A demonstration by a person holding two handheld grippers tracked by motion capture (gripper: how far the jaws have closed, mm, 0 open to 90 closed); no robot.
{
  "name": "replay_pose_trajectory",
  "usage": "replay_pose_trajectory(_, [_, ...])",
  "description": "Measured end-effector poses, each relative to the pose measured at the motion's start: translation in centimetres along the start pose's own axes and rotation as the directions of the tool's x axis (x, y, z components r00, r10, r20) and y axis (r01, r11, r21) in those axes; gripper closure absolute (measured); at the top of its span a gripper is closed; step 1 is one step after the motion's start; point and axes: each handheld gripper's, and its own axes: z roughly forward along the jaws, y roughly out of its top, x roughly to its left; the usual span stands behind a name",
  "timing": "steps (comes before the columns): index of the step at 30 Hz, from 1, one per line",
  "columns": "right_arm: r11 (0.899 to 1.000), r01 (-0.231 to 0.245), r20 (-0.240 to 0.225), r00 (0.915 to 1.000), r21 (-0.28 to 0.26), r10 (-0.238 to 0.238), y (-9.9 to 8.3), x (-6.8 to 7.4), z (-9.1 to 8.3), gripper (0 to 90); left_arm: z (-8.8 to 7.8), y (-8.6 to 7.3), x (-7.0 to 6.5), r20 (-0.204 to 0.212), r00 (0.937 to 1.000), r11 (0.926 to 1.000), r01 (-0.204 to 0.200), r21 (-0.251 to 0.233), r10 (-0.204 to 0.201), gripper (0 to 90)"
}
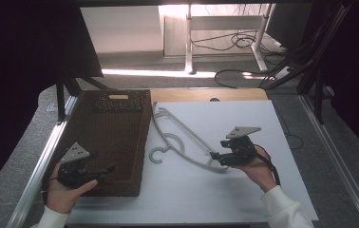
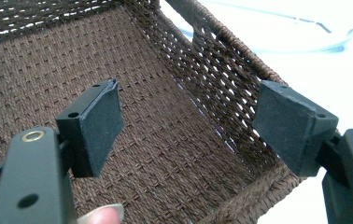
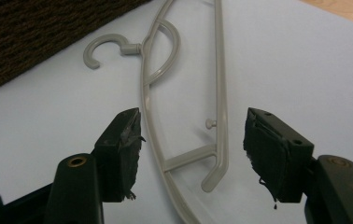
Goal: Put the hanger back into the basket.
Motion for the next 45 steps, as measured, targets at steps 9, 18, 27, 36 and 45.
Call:
replay_pose_trajectory(9, [1.0,0.003,-0.004,1.0,0.013,-0.003,1.5,0.1,1.1,40.4,0.2,0.0,-0.1,0.002,1.0,1.0,0.0,0.002,0.0,23.1])
replay_pose_trajectory(18, [0.998,-0.005,-0.017,0.9998,0.06,0.006,3.4,-0.3,3.0,42.6,0.2,-0.1,-0.1,0.002,1.0,1.0,0.0,0.004,0.0,23.1])
replay_pose_trajectory(27, [0.995,0.01,-0.026,0.9996,0.103,-0.007,4.3,-0.1,5.2,44.2,0.2,-0.1,-0.2,0.002,1.0,1.0,-0.001,0.002,0.001,23.0])
replay_pose_trajectory(36, [0.991,0.021,-0.008,0.9998,0.133,-0.02,5.0,0.0,7.0,46.5,0.3,-0.1,-0.1,0.003,1.0,1.0,-0.002,0.005,0.002,23.0])
replay_pose_trajectory(45, [0.987,0.037,-0.013,0.9993,0.154,-0.036,5.5,0.4,8.5,49.4,0.4,-0.1,-0.2,0.005,1.0,1.0,-0.004,0.006,0.004,23.0])
